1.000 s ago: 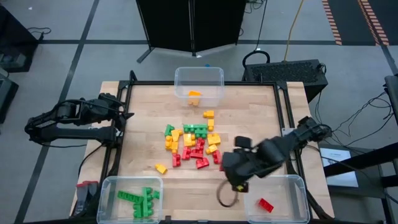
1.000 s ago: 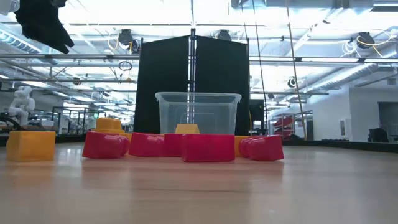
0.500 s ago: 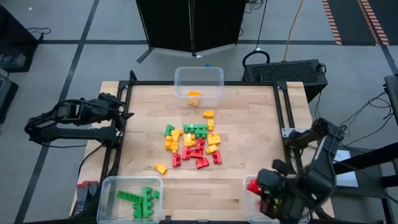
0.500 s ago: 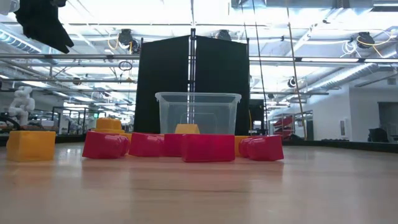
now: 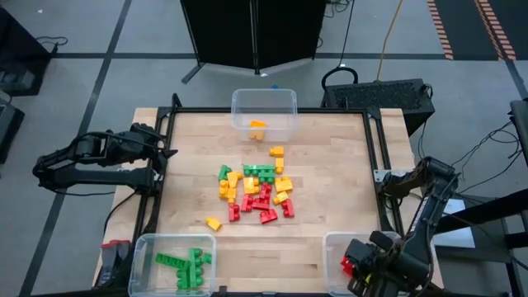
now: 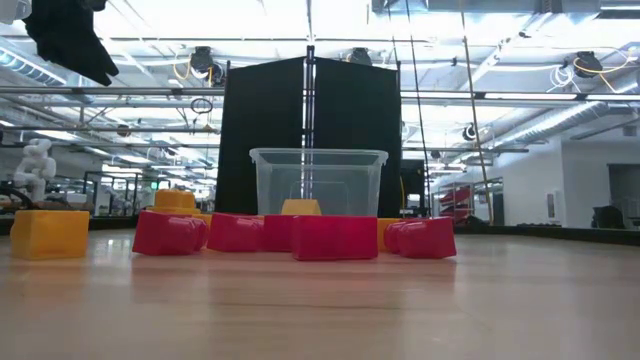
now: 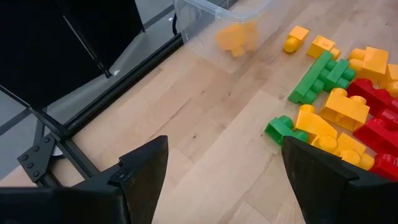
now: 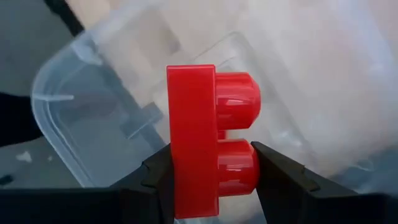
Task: Sort blocks
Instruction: Put the red game piece into the bottom right transparent bin
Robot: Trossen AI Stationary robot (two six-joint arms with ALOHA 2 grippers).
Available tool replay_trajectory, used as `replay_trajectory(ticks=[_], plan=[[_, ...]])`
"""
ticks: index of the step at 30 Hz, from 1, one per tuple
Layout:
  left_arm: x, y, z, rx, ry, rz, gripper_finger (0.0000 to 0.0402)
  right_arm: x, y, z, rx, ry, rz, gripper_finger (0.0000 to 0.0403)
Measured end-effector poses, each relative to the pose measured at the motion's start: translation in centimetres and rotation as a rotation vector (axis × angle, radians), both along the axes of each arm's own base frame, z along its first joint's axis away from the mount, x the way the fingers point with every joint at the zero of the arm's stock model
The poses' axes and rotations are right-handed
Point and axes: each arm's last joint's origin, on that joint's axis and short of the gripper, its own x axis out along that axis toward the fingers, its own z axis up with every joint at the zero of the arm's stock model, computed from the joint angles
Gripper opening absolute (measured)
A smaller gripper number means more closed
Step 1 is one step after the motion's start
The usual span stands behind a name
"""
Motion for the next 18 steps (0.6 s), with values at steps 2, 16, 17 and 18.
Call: replay_trajectory(ticks=[2,16,17,18], plan=[[0.0,0.0,0.0,0.0,0.0,0.0,0.0287,0.1,0.0,-1.1,0.009,0.019,0.012,0.0163],[0.0,0.0,0.0,0.0,-0.004,0.009,0.0287,0.0,-2.9,-4.5,0.05,0.04,0.052,0.0164],[0.0,0.0,0.0,0.0,-0.004,0.009,0.0287,-0.2,-3.2,-4.7,0.067,0.038,0.053,0.0164],[0.0,0.0,0.0,0.0,-0.004,0.009,0.0287,-0.4,-3.4,-4.8,0.084,0.04,0.053,0.0164]])
